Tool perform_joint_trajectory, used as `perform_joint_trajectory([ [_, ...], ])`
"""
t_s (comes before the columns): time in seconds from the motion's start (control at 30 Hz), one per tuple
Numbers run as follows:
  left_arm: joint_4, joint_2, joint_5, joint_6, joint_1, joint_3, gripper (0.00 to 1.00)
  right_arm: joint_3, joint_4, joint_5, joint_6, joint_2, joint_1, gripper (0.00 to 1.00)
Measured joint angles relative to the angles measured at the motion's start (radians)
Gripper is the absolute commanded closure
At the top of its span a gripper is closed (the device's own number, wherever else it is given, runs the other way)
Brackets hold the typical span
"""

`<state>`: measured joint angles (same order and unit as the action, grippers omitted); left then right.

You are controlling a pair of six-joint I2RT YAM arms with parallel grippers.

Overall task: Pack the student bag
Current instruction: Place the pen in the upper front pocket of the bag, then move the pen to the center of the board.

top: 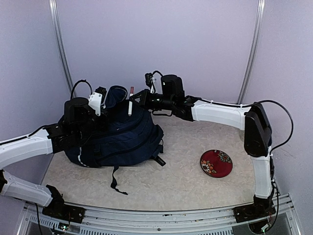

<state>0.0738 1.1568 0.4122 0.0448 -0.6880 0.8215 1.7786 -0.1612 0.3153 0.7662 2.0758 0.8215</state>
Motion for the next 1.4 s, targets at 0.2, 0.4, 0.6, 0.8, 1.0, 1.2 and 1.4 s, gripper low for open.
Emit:
perform_joint_trajectory([
  [0.2, 0.0, 0.0, -0.017, 0.008, -0.003, 0.0, 1.0, 0.172, -0.063, 0.023, 0.202, 0.232, 0.014, 0.99],
  [0.4, -0.009, -0.012, -0.025, 0.01, 0.011, 0.0, 1.0, 0.327, -0.026, 0.044, 0.248, 0.342, 0.034, 0.63],
  [0.6, -0.017, -0.021, -0.038, 0.0, 0.021, 0.0, 1.0, 0.425, 0.125, 0.052, 0.107, 0.352, 0.047, 0.4],
  [0.8, -0.021, -0.021, -0.075, -0.018, 0.032, 0.0, 1.0, 0.425, 0.314, -0.059, -0.138, 0.285, 0.085, 0.32],
  [1.0, 0.002, -0.023, -0.117, -0.035, 0.029, 0.0, 1.0, 0.225, 0.405, -0.107, -0.359, 0.103, 0.118, 0.3],
  [1.2, 0.0, -0.023, -0.115, -0.037, 0.045, 0.0, 1.0, -0.266, 0.49, -0.261, -0.428, -0.332, 0.117, 0.28],
  [1.4, 0.002, -0.023, -0.091, -0.04, 0.067, 0.0, 1.0, -0.527, 0.462, -0.286, -0.404, -0.455, 0.108, 0.27],
])
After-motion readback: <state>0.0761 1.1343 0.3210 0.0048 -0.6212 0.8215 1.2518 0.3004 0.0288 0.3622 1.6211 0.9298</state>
